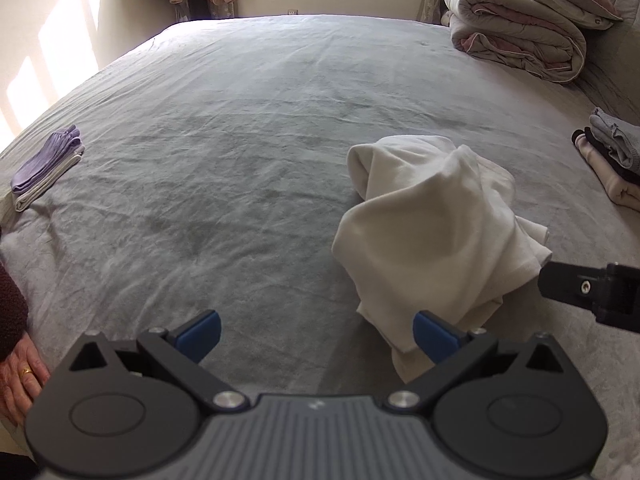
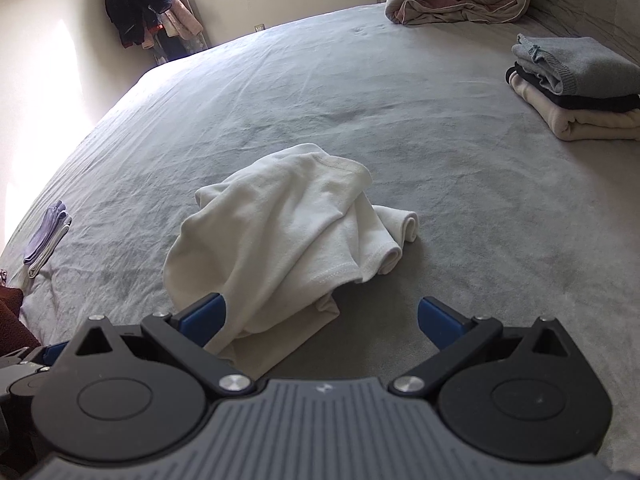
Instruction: Fold clothes
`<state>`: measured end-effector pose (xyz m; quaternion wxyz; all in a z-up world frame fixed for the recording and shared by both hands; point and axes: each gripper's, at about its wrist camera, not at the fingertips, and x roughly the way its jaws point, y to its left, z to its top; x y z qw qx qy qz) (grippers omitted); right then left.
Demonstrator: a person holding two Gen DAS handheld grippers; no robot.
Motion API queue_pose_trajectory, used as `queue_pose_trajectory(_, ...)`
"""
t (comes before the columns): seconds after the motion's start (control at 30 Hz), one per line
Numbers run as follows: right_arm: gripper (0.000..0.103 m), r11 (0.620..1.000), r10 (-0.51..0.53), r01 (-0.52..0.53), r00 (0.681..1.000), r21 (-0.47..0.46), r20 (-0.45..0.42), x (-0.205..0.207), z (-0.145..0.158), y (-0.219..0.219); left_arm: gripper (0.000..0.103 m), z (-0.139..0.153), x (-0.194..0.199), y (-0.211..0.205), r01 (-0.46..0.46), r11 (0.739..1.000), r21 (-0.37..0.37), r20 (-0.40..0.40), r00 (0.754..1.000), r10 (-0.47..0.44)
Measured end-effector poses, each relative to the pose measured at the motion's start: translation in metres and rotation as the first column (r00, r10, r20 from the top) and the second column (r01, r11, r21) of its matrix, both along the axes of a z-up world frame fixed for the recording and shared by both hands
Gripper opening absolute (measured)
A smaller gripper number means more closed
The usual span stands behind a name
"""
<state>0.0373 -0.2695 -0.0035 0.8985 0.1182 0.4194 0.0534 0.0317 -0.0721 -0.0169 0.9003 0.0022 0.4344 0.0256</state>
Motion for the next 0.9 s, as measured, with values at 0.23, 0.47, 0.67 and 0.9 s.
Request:
queue_pose_trajectory(0.23, 0.103, 1.0, -0.023, 0.022, 0.999, -0.015, -0.03, -0.0073, 0.0051, -0.0073, 0.103, 0.0015, 0.0011, 0.0004, -0.01, 1.0, -0.01, -0.002, 1.0, 0.01)
queue_pose_trajectory(0.47, 0.103, 0.999, -0.013, 0.012, 0.999, -0.029, -0.04, -0.0073, 0.0014, -0.0054, 0.103, -0.0012, 0.0022, -0.0008, -0.009, 1.0, -0.024, -0.013, 1.0, 0.009)
queue_pose_trajectory(0.67, 0.103, 0.999, -0.015, 0.013, 0.999, -0.032, -0.045, -0.0057, -0.0004, -0.0039, 0.103, -0.0014, 0.0023, 0.0004, -0.011, 1.0, -0.022, -0.011, 1.0, 0.01)
queue_pose_trajectory(0.9, 0.103, 0.999, -0.009, 0.006, 0.999, -0.053, -0.039, -0.0058, -0.0013, -0.0011, 0.103, -0.0011, 0.0026, 0.0024, -0.013, 1.0, -0.025, -0.008, 1.0, 0.013)
